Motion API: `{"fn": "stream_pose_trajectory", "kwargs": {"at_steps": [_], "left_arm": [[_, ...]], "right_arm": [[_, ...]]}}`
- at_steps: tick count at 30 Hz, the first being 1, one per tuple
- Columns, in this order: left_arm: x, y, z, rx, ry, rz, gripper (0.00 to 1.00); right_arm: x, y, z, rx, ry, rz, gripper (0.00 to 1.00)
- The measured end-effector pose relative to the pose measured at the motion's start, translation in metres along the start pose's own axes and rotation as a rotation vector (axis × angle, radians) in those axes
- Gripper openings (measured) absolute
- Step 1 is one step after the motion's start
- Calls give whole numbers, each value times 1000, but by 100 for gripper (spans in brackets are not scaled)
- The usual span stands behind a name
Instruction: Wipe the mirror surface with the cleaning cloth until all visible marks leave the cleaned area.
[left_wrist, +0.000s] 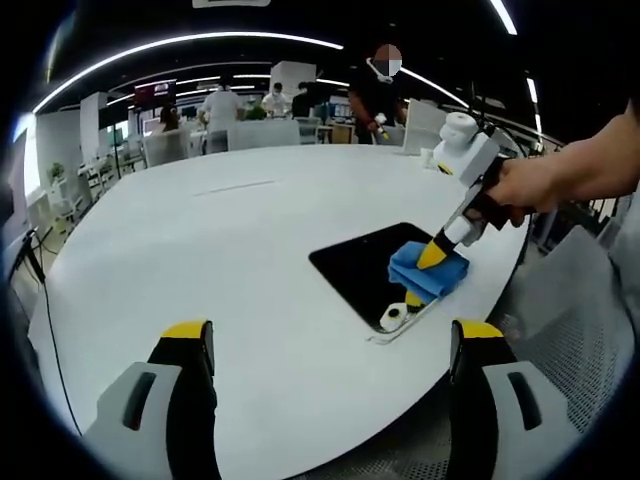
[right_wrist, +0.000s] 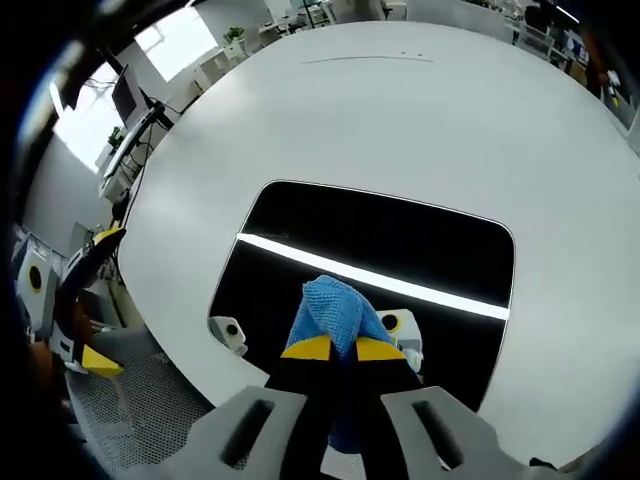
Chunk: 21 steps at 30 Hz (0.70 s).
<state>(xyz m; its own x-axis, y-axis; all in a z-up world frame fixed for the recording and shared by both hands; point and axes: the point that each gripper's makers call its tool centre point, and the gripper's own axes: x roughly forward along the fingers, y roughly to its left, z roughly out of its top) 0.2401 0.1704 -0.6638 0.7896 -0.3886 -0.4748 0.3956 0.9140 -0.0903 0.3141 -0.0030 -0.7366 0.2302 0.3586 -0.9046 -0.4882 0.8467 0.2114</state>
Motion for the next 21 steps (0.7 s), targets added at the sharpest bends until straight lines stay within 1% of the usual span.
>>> {"fn": "stream_pose_trajectory", "kwargs": {"at_steps": [12,21], "left_arm": [[0,0,1,-5,-1,0,97],[1,0,0,-8,1,-5,97]], "right_arm": [[7,-8,21,-8,3,-11,0],[14,-15,41,-11,-3,-19,0]]}}
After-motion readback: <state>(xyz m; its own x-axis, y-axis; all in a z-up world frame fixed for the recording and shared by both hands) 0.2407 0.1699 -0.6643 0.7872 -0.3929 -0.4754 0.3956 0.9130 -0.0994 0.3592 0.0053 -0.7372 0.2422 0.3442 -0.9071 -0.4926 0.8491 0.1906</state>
